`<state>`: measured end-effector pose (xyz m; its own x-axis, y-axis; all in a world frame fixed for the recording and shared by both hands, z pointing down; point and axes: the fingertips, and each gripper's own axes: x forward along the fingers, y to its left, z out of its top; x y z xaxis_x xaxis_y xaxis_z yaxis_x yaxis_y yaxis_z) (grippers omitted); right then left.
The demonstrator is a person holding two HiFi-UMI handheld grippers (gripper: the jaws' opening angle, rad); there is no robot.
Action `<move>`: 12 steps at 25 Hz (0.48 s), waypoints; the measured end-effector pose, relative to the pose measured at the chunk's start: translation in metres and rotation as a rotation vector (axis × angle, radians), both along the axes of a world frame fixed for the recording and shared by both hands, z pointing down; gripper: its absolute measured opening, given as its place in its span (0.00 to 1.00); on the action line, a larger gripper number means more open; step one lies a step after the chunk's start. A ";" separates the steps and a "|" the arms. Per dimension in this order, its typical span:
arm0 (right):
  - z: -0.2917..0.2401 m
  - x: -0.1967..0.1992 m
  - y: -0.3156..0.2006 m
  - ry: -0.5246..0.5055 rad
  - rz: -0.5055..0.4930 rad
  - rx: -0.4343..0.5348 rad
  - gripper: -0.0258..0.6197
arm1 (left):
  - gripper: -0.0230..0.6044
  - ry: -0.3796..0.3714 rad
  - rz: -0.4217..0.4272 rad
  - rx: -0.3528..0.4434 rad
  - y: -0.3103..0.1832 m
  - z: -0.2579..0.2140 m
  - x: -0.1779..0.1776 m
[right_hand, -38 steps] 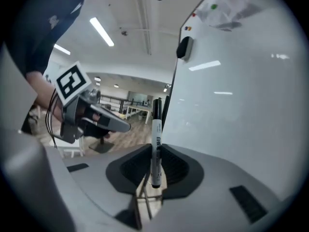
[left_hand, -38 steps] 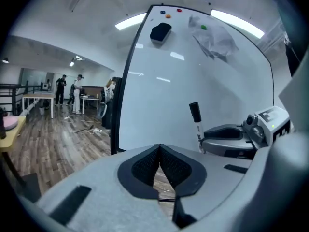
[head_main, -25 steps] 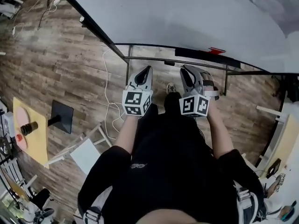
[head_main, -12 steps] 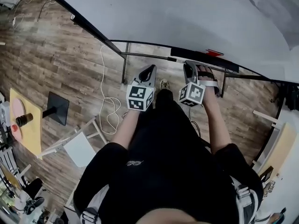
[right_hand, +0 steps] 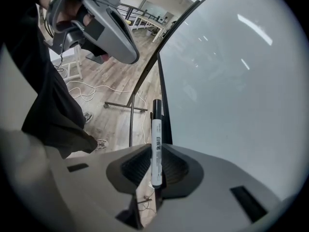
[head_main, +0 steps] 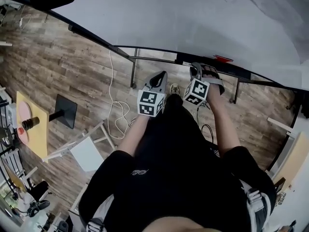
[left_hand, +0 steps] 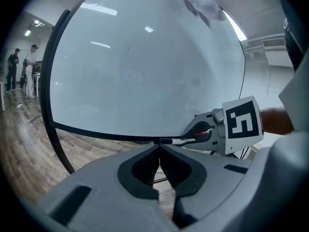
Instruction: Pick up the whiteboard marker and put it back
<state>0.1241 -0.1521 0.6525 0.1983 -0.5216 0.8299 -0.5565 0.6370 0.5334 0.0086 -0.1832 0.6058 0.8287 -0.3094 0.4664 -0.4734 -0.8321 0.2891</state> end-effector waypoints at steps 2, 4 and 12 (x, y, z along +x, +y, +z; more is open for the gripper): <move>0.005 0.004 0.000 -0.007 0.003 -0.013 0.13 | 0.05 -0.006 -0.009 -0.009 -0.001 0.003 0.001; 0.009 0.006 0.000 -0.012 -0.003 -0.021 0.13 | 0.05 -0.008 -0.020 -0.016 -0.003 0.006 0.003; 0.019 0.013 -0.004 -0.023 0.000 -0.037 0.13 | 0.05 -0.012 -0.045 -0.019 -0.010 0.009 0.007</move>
